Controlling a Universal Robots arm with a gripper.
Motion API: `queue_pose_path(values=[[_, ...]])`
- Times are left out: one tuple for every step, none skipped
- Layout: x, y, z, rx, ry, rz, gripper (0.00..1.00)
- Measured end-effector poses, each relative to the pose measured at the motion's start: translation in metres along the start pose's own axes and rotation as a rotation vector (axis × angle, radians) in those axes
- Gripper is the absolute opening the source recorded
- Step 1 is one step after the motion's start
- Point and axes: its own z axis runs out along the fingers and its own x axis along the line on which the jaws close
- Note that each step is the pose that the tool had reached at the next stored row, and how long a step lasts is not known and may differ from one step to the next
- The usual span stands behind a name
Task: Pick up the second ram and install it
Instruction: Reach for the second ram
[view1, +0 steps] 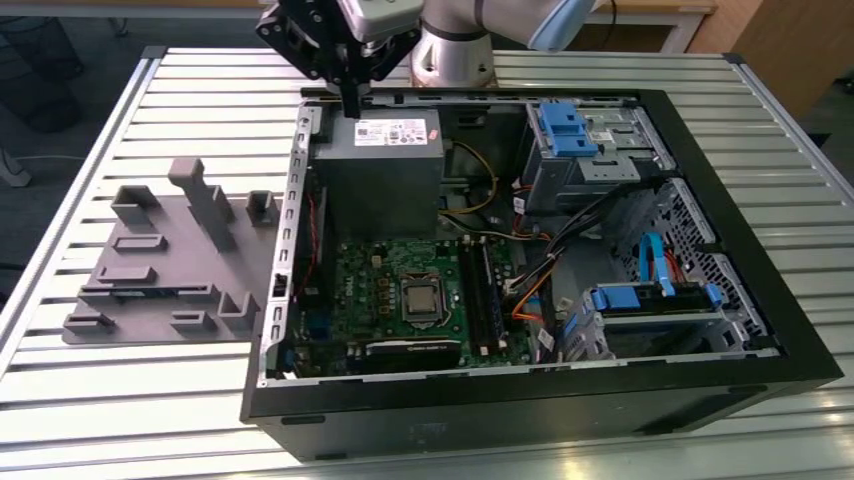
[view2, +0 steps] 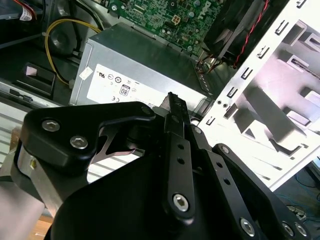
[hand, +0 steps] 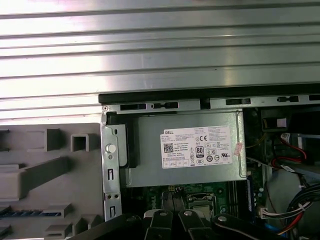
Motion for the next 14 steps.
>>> queue_pose_path(values=[[0.0002,0.0,0.0001,-0.0001,-0.0001,0.0,0.11],[0.0004,0.0,0.0001,0.0,0.0,0.0,0.11],[0.0006,-0.0001,0.0001,0.0,0.0,0.0,0.11],[0.0008,-0.0001,0.0001,0.0,-0.0001,0.0,0.11],[0.001,-0.0001,0.0001,0.0,0.0,0.0,0.11],[0.0013,-0.0001,0.0002,0.0,-0.0001,0.0,0.11],[0.0019,-0.0002,0.0003,0.0,0.0,0.0,0.11],[0.002,-0.0002,0.0004,0.0,0.0,0.0,0.11],[0.0022,-0.0002,0.0004,0.0,0.0,0.0,0.11],[0.0024,-0.0002,0.0004,0.0,0.0,0.0,0.11],[0.0027,-0.0002,0.0005,0.0,0.0,0.0,0.11],[0.003,-0.0003,0.0005,0.0,0.0,0.0,0.11],[0.0033,-0.0003,0.0005,0.0,0.0,0.0,0.11],[0.0036,-0.0003,0.0006,0.0,-0.0001,0.0,0.11]])
